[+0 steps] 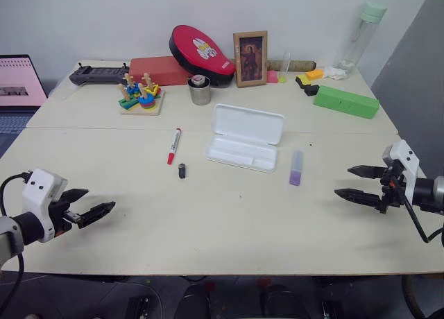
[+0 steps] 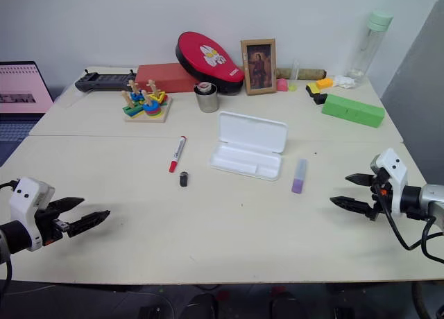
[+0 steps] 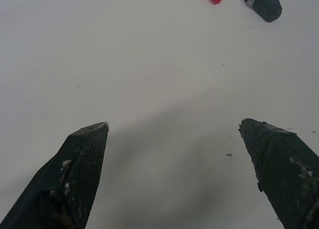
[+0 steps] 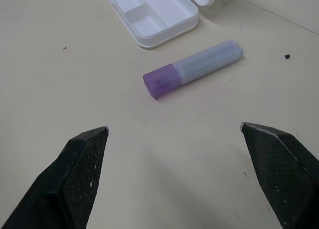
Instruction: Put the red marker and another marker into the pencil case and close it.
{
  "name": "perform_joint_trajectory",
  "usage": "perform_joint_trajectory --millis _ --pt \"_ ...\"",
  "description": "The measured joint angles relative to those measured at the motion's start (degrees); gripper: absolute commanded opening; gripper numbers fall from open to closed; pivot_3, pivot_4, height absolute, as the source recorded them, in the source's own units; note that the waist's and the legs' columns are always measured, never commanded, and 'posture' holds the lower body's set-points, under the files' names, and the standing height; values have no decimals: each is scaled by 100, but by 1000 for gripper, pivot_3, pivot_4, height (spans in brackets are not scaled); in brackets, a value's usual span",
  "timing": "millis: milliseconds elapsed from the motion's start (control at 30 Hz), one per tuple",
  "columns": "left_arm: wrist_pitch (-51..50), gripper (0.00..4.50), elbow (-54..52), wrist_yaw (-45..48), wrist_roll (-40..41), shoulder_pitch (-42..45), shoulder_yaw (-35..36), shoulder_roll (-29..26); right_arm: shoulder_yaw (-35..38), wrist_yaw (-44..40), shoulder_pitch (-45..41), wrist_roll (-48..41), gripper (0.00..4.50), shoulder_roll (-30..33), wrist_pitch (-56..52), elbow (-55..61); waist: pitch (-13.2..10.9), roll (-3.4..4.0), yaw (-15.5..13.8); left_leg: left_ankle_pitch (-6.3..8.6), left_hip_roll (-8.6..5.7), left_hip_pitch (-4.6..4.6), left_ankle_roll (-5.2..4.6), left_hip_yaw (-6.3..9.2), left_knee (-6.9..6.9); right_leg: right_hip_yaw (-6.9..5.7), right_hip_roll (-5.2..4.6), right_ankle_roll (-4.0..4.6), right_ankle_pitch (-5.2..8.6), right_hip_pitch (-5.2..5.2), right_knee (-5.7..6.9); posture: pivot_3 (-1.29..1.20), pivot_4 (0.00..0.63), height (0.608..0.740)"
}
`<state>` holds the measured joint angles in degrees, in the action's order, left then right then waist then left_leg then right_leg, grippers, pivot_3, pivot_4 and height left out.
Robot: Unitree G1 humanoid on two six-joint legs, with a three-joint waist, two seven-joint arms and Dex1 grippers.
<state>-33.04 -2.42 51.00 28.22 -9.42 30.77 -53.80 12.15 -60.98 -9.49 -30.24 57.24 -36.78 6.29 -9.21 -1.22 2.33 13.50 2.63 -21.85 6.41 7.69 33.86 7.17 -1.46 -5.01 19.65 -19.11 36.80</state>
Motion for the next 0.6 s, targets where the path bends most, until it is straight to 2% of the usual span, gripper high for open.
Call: perform_joint_trajectory --millis 600 --pt "-37 4486 -18 -162 -6 178 61 31 -15 18 -19 3 4488 -78 14 -36 2 -4 -1 0 0 1 0 0 1 0 0 0 0 1 3 0 150 740"
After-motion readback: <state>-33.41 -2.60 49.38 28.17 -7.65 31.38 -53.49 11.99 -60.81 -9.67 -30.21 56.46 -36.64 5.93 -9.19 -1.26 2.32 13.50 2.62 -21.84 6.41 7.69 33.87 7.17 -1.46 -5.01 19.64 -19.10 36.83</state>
